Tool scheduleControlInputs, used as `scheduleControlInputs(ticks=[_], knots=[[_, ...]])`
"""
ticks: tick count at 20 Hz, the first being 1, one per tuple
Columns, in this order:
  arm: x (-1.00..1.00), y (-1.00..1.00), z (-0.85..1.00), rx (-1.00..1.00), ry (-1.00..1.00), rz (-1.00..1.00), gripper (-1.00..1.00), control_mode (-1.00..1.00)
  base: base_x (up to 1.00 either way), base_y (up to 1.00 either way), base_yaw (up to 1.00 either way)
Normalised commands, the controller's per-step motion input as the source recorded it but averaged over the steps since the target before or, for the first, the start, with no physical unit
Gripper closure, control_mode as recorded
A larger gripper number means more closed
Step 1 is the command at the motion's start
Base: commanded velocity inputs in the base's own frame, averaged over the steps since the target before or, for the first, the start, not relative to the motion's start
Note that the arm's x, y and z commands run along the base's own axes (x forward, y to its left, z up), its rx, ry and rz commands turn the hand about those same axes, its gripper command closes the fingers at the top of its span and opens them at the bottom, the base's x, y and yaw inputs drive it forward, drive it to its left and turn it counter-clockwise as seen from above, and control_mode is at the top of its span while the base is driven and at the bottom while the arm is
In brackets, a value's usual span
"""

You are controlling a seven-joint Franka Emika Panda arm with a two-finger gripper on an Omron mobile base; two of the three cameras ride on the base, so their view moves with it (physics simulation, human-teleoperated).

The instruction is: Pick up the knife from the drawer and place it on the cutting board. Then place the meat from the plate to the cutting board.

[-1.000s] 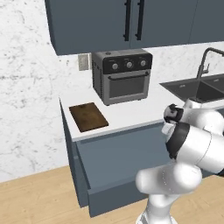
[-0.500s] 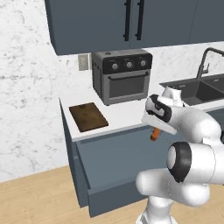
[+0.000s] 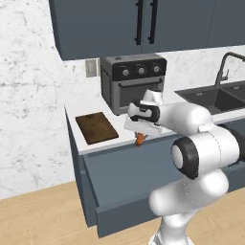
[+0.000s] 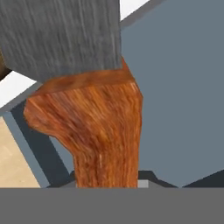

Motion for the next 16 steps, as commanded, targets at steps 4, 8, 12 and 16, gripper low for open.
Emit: scheduleControlInputs(ticks=[4, 8, 12, 16], knots=[[0.17, 1.00, 0.16, 0.00, 0.00, 0.17, 1.00, -1.00, 0.00, 0.00, 0.00], [0.61, 0.93, 0.00, 0.00, 0.00, 0.14, 1.00, -1.00, 0.00, 0.00, 0.00], [0.58, 0.69, -0.06, 0.00, -0.02, 0.12, 1.00, -1.00, 0.00, 0.00, 0.00], [0.32, 0.47, -0.09, 0.00, -0.17, 0.07, 1.00, -1.00, 0.00, 0.00, 0.00]])
